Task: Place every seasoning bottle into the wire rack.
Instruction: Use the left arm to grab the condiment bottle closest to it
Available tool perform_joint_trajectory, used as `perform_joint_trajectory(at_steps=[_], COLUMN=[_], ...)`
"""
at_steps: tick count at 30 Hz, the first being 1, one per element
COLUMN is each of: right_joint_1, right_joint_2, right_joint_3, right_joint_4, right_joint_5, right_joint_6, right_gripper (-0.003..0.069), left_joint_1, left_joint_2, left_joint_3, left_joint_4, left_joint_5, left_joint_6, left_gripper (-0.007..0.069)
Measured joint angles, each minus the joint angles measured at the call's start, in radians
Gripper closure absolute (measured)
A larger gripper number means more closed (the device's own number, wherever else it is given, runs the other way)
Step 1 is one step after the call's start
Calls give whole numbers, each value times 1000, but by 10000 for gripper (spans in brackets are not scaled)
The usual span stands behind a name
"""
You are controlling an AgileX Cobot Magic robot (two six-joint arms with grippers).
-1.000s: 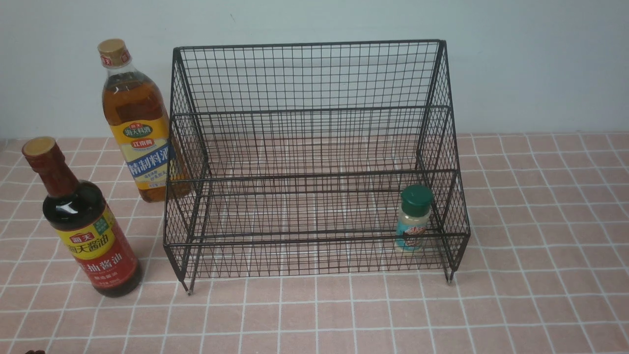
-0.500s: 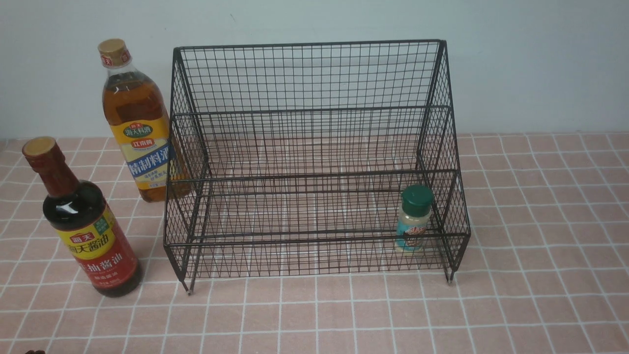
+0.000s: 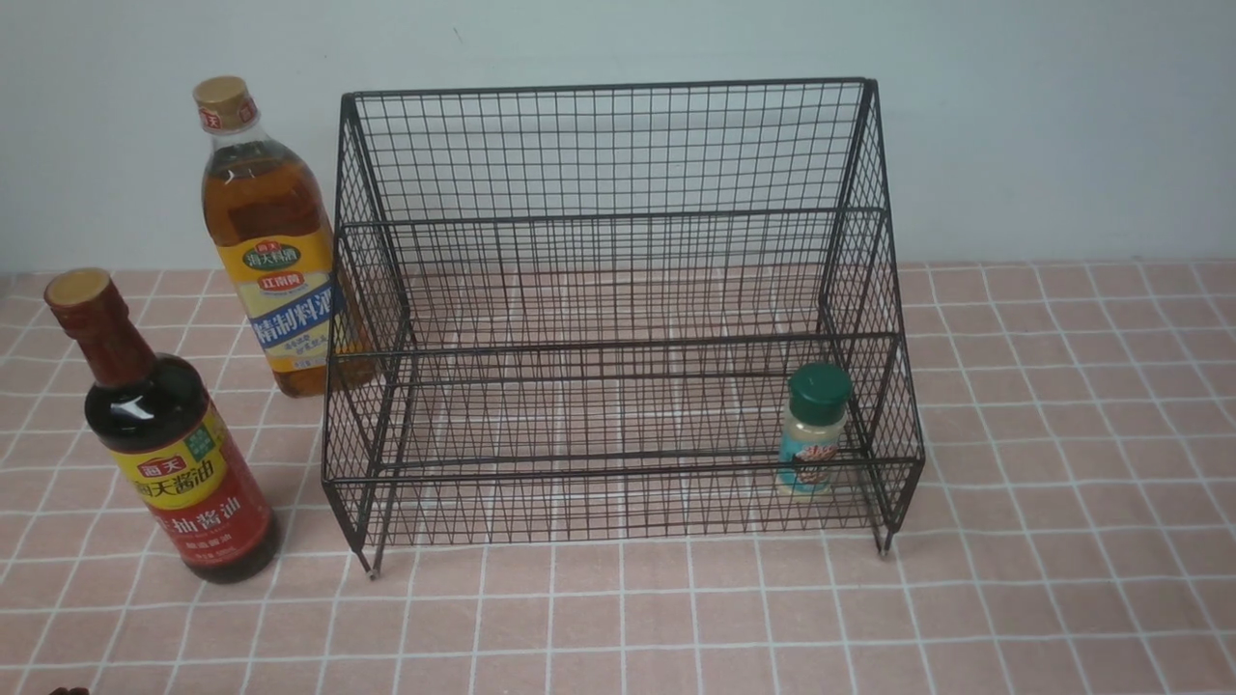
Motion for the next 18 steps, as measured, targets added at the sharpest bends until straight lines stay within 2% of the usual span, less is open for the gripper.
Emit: perform_joint_trajectory(at_steps=[3,18], right_joint_1=[-27,-35], right_joint_2=[-19,-24], right_joint_3=[93,97], right_joint_4=[0,4], right_joint_5=[7,-2], right_joint_6=[1,17], right_gripper=[671,671], left_joint_1=[0,0], left_joint_2=[0,0], left_joint_3=[0,0], left_joint_4=[0,0], left_joint_5=[0,1], left_joint_6=[0,0], left_gripper=[631,631])
